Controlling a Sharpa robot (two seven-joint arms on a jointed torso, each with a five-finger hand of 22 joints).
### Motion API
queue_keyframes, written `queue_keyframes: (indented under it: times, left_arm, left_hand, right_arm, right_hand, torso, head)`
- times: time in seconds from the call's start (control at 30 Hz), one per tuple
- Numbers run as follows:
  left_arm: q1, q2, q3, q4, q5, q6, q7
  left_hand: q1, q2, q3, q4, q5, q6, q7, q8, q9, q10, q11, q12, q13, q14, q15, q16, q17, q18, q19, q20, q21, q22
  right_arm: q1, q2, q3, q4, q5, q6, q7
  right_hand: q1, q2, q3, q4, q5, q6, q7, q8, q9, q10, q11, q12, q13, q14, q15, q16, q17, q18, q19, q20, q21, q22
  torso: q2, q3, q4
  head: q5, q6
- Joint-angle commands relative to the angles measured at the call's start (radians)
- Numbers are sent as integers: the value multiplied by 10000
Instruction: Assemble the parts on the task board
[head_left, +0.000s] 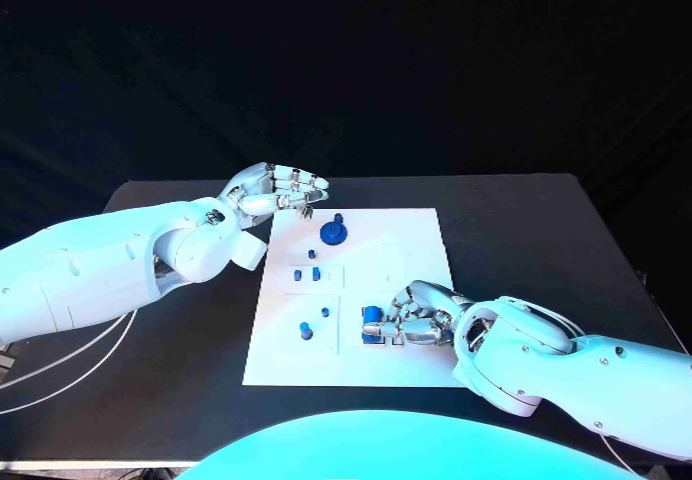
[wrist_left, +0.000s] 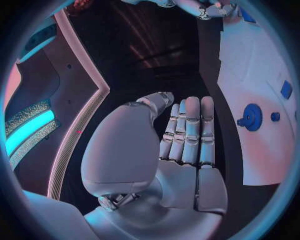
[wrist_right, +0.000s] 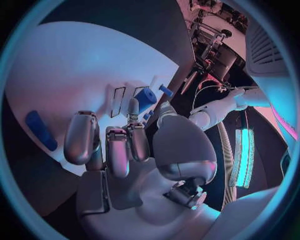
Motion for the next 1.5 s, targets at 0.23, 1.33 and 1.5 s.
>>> queue_keyframes:
  times: [0.23,1.33,1.5]
  left_arm:
    - [5,4,5,16,-25,8,64]
    - [5,-23,4,-16,-25,53,-29]
    - [5,-31,3,-15,-25,59,-38]
  left_hand:
    - [7,81,45,35,37,-65,-5,15,-11,-53,10,56,11,-39,1,21,-14,135,42,59,-44,-15]
    - [2,82,56,38,39,-76,0,20,-14,-67,13,74,17,-40,1,32,-23,135,52,58,-46,-14]
    - [2,82,56,38,39,-76,0,20,-14,-67,13,74,17,-40,1,32,-23,135,52,58,-46,-14]
  right_arm:
    - [-24,-5,1,3,104,303,218]
    - [-56,-44,1,-119,10,249,131]
    - [-66,-80,0,-74,101,357,206]
  right_hand:
    - [265,157,-37,-37,214,-22,-55,47,-23,101,-16,41,1083,969,-14,11,2184,-36,44,-34,-3,1006]
    - [2606,272,721,-89,1015,49,-134,-150,-337,224,-94,161,1296,992,-84,41,2293,-56,115,-99,24,1166]
    - [2678,-92,681,-65,812,82,-116,-157,-363,214,-80,136,1288,991,-75,40,2292,-54,110,-96,-8,1171]
  torso:
    - [-1,2,-22]
    - [-1,0,-25]
    - [-1,-1,-26]
  head:
    - [32,0]
    - [132,0]
    - [140,0]
